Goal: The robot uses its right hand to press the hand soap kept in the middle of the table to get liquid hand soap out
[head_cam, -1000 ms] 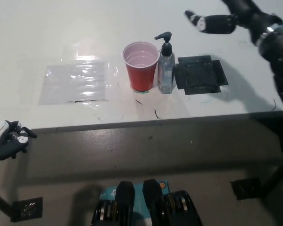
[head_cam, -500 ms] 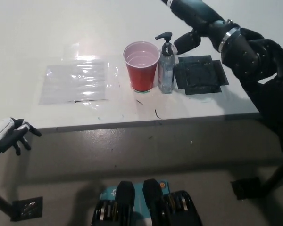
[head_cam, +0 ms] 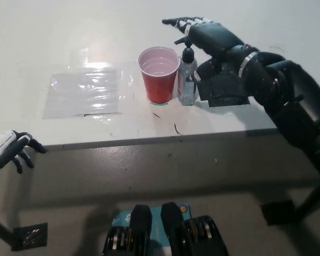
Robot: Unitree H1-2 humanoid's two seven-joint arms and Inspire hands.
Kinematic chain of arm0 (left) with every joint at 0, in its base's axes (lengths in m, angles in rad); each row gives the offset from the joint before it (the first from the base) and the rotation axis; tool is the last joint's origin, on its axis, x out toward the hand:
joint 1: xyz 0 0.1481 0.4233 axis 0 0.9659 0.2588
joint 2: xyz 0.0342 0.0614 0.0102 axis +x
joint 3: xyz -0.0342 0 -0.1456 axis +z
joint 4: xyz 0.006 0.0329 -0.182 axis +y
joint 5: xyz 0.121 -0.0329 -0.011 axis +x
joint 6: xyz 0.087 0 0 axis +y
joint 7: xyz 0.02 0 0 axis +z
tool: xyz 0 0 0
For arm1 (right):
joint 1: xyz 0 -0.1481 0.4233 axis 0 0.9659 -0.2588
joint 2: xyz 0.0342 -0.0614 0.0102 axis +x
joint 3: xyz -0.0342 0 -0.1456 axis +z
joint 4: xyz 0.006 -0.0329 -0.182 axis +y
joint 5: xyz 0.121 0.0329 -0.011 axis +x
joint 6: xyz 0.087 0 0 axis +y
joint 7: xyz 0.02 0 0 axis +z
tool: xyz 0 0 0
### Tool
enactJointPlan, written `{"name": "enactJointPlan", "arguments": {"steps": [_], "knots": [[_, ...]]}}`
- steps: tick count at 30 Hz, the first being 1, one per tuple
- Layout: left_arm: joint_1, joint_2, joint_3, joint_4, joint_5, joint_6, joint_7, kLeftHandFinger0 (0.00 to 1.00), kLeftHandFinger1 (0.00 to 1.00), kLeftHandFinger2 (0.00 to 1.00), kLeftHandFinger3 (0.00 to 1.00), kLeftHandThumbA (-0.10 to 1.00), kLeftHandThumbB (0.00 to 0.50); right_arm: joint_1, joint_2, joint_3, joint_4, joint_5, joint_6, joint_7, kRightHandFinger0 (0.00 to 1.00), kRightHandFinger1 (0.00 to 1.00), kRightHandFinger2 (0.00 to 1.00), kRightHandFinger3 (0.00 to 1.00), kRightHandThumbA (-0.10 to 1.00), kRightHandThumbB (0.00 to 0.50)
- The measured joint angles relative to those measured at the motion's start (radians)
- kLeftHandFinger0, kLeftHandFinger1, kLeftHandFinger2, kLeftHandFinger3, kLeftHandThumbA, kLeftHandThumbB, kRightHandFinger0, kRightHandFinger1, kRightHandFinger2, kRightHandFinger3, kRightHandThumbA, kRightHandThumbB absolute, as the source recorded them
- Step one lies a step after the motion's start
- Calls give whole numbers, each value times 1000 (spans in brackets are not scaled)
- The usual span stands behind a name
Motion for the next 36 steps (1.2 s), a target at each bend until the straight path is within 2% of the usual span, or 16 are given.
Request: {"name": "enactJointPlan", "arguments": {"steps": [1, 2, 4, 8, 9, 14, 18, 20, 26, 27, 29, 30, 36], "knots": [[-3, 0, 0, 0, 0, 0, -2, 284, 344, 524, 762, 1000, 204, 1, 7, 3, 10, -7, -6, -4, 1000, 1000, 1000, 1000, 1000, 484], [-6, 1, 0, 0, 0, 0, -4, 244, 314, 504, 756, 1000, 201, 2, 12, 6, 19, -15, -12, -9, 1000, 1000, 1000, 1000, 1000, 477], [-14, 3, -1, 0, 0, 1, -11, 233, 297, 478, 750, 1000, 197, 4, 25, 18, 37, -32, -19, -20, 1000, 1000, 1000, 1000, 1000, 476], [-30, 11, -6, 3, 1, 1, -24, 263, 290, 452, 738, 1000, 227, 4, 37, 37, 49, -69, -30, -53, 1000, 1000, 1000, 1000, 1000, 496], [-34, 13, -8, 4, 2, 1, -26, 269, 290, 446, 735, 1000, 219, 4, 37, 45, 52, -81, -34, -63, 1000, 1000, 1000, 1000, 1000, 470], [-42, 14, -12, 6, 7, 1, -37, 245, 263, 425, 743, 1000, 226, 4, 36, 71, 62, -124, -49, -94, 1000, 1000, 1000, 1000, 1000, 455], [-51, 15, -13, 9, 12, 0, -41, 242, 258, 426, 739, 1000, 227, 4, 30, 79, 68, -145, -59, -105, 1000, 1000, 1000, 1000, 1000, 465], [-59, 17, -15, 14, 15, -2, -42, 227, 241, 410, 742, 1000, 263, 4, 25, 83, 70, -152, -64, -108, 1000, 1000, 1000, 1000, 1000, 477], [-69, 18, -21, 17, 25, -7, -43, 247, 267, 431, 741, 1000, 246, 7, -5, 102, 61, -176, -68, -106, 1000, 1000, 1000, 1000, 1000, 474], [-69, 18, -21, 17, 26, -8, -43, 248, 268, 433, 742, 1000, 264, 9, -11, 103, 56, -178, -68, -104, 1000, 1000, 1000, 1000, 1000, 477], [-70, 20, -21, 18, 28, -8, -44, 245, 262, 432, 747, 1000, 255, 14, -20, 103, 46, -179, -68, -102, 1000, 1000, 1000, 1000, 1000, 477], [-71, 21, -22, 18, 29, -8, -45, 238, 258, 435, 750, 1000, 250, 16, -22, 102, 44, -179, -68, -102, 1000, 1000, 1000, 1000, 1000, 496], [-92, 29, -25, 26, 37, -14, -55, 214, 244, 418, 737, 1000, 278, 37, -22, 91, 14, -175, -53, -96, 1000, 1000, 1000, 1000, 1000, 500]]}}
